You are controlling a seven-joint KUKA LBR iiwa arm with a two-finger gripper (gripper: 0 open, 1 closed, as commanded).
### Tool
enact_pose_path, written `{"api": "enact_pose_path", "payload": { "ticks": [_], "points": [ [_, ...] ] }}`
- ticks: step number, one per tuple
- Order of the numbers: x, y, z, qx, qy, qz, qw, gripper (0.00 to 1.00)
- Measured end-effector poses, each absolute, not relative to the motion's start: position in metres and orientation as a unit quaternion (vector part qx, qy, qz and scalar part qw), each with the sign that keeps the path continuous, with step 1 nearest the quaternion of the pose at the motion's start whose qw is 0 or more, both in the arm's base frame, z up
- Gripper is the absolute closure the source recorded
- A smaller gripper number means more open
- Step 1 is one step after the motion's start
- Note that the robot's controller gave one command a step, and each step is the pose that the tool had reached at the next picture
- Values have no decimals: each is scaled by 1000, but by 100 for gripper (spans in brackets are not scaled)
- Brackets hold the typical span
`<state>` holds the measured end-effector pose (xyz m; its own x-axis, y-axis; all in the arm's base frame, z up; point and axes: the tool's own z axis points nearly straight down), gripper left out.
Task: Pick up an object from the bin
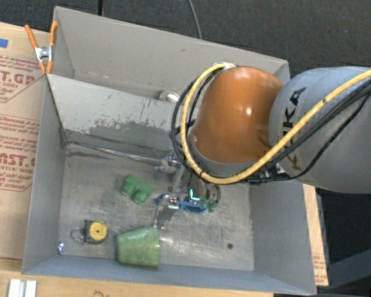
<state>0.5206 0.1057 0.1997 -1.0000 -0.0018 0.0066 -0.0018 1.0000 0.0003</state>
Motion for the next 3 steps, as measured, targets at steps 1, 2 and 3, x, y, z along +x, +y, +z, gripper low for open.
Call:
{"api": "enact_pose_path", "payload": {
  "ticks": [1,2,3],
  "points": [
    [582,20,72,125,-992,-2,-3,0],
    [582,20,75,126,-992,-1,-2,100],
    [581,15,197,229,-973,1,-5,100]
  ]
}}
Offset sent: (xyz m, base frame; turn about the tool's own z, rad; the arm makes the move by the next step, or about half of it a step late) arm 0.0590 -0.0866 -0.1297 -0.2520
